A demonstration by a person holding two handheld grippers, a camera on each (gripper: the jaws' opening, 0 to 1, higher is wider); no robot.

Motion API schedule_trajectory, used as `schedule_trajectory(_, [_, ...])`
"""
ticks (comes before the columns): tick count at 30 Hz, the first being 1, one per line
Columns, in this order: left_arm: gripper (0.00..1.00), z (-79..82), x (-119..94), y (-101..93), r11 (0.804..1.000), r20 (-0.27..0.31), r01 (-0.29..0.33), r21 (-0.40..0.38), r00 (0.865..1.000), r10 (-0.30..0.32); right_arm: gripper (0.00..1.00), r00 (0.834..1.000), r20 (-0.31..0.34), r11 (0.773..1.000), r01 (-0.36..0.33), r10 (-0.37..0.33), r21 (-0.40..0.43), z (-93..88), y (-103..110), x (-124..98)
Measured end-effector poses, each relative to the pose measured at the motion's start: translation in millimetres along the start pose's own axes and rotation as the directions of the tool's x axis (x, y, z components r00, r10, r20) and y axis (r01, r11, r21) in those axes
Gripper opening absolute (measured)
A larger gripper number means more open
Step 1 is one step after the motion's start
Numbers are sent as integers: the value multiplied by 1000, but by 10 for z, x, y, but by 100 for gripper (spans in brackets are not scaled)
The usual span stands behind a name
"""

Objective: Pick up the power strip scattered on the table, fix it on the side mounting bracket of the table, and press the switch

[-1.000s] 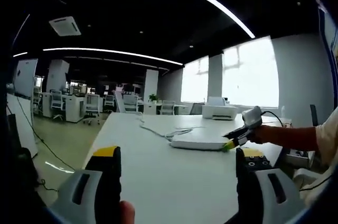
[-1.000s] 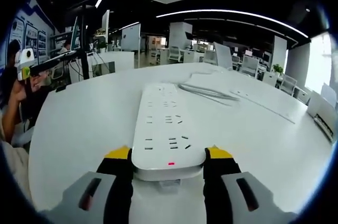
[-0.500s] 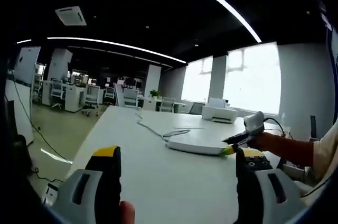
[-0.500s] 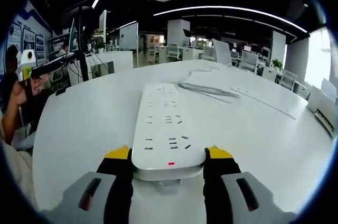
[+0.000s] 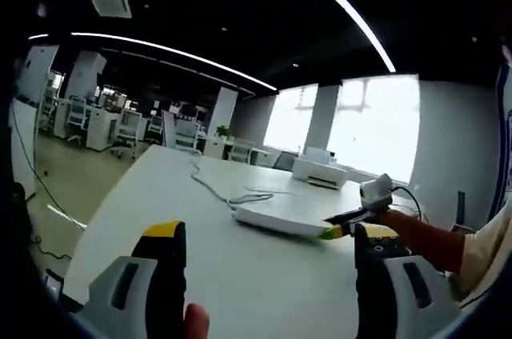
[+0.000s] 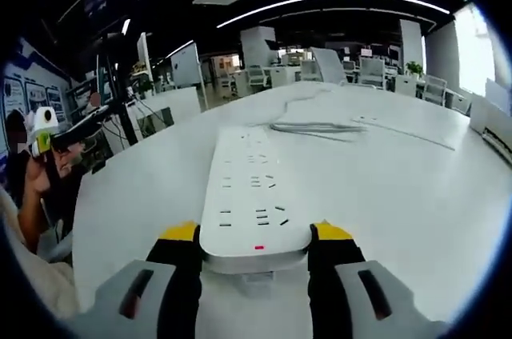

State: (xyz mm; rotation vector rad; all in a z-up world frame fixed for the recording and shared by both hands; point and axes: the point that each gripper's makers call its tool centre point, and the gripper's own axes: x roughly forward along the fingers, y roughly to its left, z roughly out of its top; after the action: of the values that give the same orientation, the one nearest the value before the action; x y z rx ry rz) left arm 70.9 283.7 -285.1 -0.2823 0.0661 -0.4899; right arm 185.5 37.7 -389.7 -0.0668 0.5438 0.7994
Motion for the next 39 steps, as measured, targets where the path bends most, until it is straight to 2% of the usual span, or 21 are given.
schedule_trajectory(6, [90, 30, 142, 33, 994, 10, 23, -111, 1000, -22, 47, 1000, 2, 997, -11, 11, 76, 19, 67, -8])
schedule_trajectory(7, [90, 13, 158, 35, 989, 0, 25, -148, 1000, -25, 47, 1000, 3, 996, -12, 12, 85, 26, 55, -3])
schedule_trajectory(12, [90, 31, 231, 118, 972, 2, 22, -232, 1000, -22, 47, 1000, 8, 993, -14, 14, 121, 32, 90, -7])
schedule_trajectory(18, [90, 8, 360, 133, 958, -16, 27, -284, 999, -33, 47, 1000, 13, 988, -14, 12, 155, 41, 135, -22])
schedule_trajectory(22, [89, -81, 452, 161, 927, -47, 33, -374, 997, -54, 47, 1000, 10, 988, -2, 1, 154, 20, 188, -15])
schedule_trajectory(26, [89, -130, 533, 209, 908, -53, 26, -419, 997, -53, 47, 1000, 11, 989, 11, -12, 145, 6, 218, -12])
schedule_trajectory(32, [88, -238, 686, 199, 857, -79, 19, -515, 994, -69, 47, 1000, 14, 986, 10, -12, 166, -9, 234, 0])
schedule_trajectory(36, [87, -213, 799, 112, 777, -61, 47, -628, 992, -109, 47, 1000, 14, 985, 7, -10, 173, -17, 241, 8])
schedule_trajectory(38, [86, -228, 858, 87, 736, -71, 43, -675, 990, -122, 47, 1000, 10, 985, 9, -11, 171, -25, 242, 15])
schedule_trajectory(39, [84, -232, 881, 88, 736, -73, 44, -676, 989, -127, 47, 1000, 8, 985, 10, -11, 170, -27, 243, 17])
